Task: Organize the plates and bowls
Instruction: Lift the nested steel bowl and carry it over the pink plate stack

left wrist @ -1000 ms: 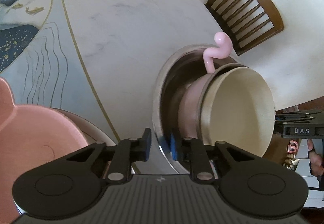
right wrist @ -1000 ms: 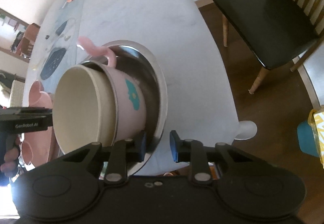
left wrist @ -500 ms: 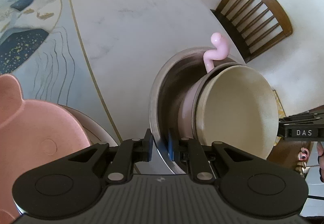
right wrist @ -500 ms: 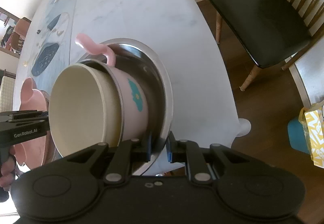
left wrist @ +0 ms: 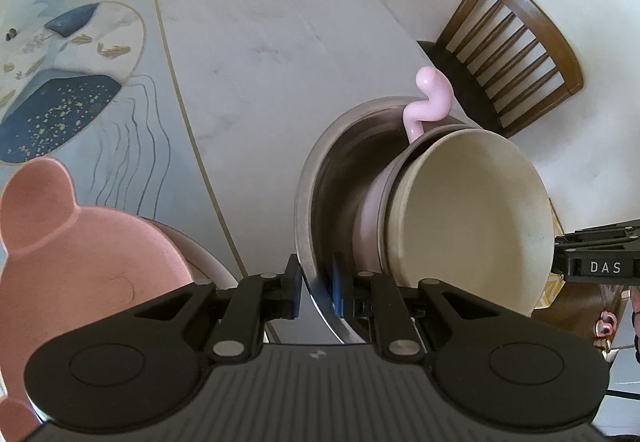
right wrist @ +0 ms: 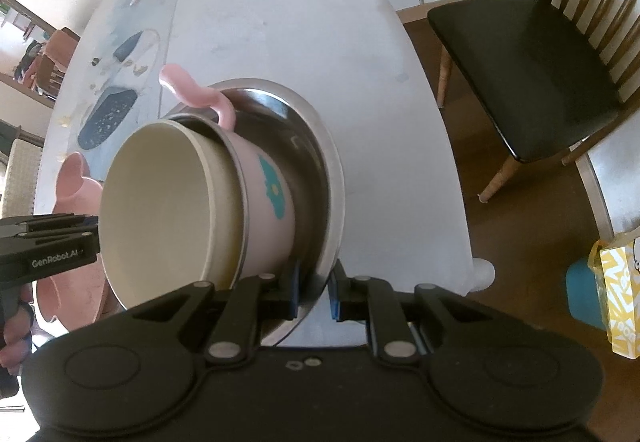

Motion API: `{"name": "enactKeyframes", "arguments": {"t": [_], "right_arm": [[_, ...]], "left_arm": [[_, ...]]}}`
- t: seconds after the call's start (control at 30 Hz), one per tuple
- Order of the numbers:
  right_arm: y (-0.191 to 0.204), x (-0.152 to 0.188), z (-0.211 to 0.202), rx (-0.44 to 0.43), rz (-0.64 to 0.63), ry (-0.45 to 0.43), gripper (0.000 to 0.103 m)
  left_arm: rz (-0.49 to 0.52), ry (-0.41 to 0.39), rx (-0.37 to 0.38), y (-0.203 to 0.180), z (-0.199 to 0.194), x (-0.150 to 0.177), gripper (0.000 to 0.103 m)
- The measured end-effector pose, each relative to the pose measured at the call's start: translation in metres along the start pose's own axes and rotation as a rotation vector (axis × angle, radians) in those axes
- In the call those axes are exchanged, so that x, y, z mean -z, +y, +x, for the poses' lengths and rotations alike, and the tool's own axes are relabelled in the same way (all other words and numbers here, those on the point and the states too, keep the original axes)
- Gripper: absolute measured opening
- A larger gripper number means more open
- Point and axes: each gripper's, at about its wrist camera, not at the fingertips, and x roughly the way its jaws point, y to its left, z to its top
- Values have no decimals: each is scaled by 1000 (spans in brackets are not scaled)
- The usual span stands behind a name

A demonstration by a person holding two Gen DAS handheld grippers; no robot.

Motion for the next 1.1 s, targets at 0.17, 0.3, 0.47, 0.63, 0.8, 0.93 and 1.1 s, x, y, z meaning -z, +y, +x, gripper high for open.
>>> {"name": "enactKeyframes", "arguments": {"t": [0.17, 0.3, 0.47, 0.63, 0.8, 0.93, 1.1], "right_arm": [[6, -2, -12, -8, -13, -9, 14], [16, -5, -22, -9, -41, -19, 14], [35, -8, -33, -20, -83, -36, 14], [57, -14, -38, -41, -123, -34, 14], [88, -19, -37, -63, -175, -32, 14], [114, -21, -33, -84, -214, -29, 14], [146, -21, -20, -105, -259, -15, 14]], "left_arm": [[-24, -20, -8, 1, -16, 0, 14], [-43, -43, -19, 3, -32, 2, 14], [-76, -71, -27, 13, -54, 5, 14], [-108, -95, -49, 29, -76, 11, 14], [-147, -120, -80, 49, -99, 21, 14], [-179, -138, -104, 69, -117, 32, 14], [-218, -148, -141, 94, -133, 47, 14]]}}
